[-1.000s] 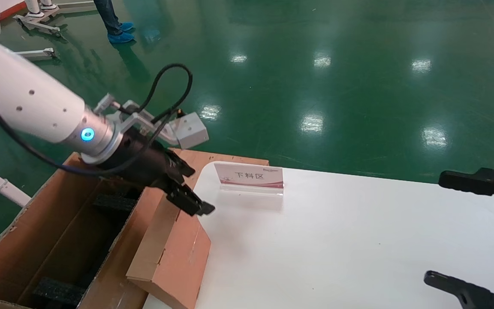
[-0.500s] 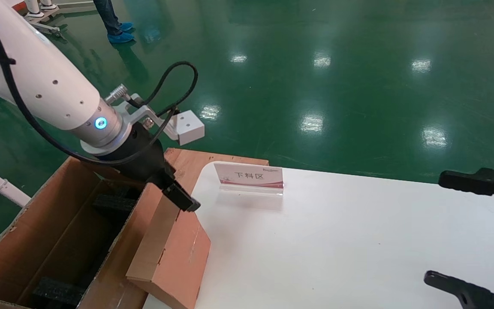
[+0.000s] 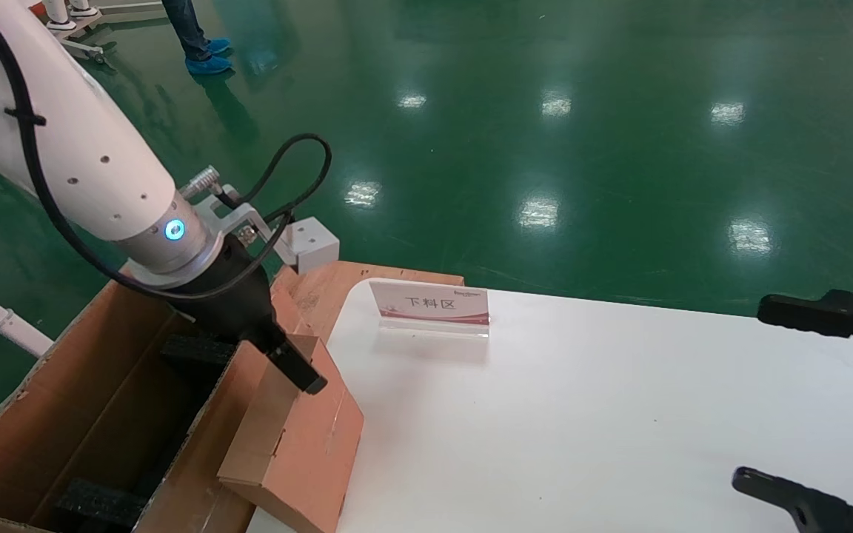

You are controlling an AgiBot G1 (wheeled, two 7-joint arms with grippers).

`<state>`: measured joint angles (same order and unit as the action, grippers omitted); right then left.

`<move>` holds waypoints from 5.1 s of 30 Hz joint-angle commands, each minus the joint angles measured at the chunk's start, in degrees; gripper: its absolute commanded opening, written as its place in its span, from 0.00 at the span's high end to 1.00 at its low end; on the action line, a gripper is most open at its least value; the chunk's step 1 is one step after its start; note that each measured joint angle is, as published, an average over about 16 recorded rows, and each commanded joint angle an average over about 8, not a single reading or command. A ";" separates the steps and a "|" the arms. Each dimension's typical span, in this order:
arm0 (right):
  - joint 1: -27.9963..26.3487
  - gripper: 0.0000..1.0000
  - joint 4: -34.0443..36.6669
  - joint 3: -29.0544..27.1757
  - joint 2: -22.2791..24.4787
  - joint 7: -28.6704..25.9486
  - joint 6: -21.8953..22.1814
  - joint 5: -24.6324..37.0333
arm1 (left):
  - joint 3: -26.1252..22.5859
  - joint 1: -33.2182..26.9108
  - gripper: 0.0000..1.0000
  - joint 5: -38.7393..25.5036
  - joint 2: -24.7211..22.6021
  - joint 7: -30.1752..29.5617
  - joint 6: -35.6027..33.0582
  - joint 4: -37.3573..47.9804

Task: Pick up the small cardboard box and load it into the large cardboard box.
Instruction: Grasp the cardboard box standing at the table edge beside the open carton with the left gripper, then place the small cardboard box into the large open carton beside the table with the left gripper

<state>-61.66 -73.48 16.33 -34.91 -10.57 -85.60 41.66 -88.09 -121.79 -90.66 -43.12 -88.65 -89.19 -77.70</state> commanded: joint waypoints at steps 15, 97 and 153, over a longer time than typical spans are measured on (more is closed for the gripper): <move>-0.01 0.00 0.00 0.06 0.03 0.03 0.03 -0.04 | -6.42 -1.51 0.00 2.81 0.03 -2.67 0.76 0.03; -0.04 1.00 0.06 0.18 0.06 0.10 0.06 -0.12 | -8.08 -4.10 1.00 9.59 2.62 0.47 3.00 2.07; -0.09 0.00 0.07 0.38 0.14 0.20 0.14 -0.26 | -51.03 -43.73 1.00 21.41 6.77 19.17 -1.67 22.99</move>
<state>-61.75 -73.40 16.71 -34.77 -10.37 -85.46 41.40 -138.71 -165.39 -69.58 -36.09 -69.62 -90.89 -55.04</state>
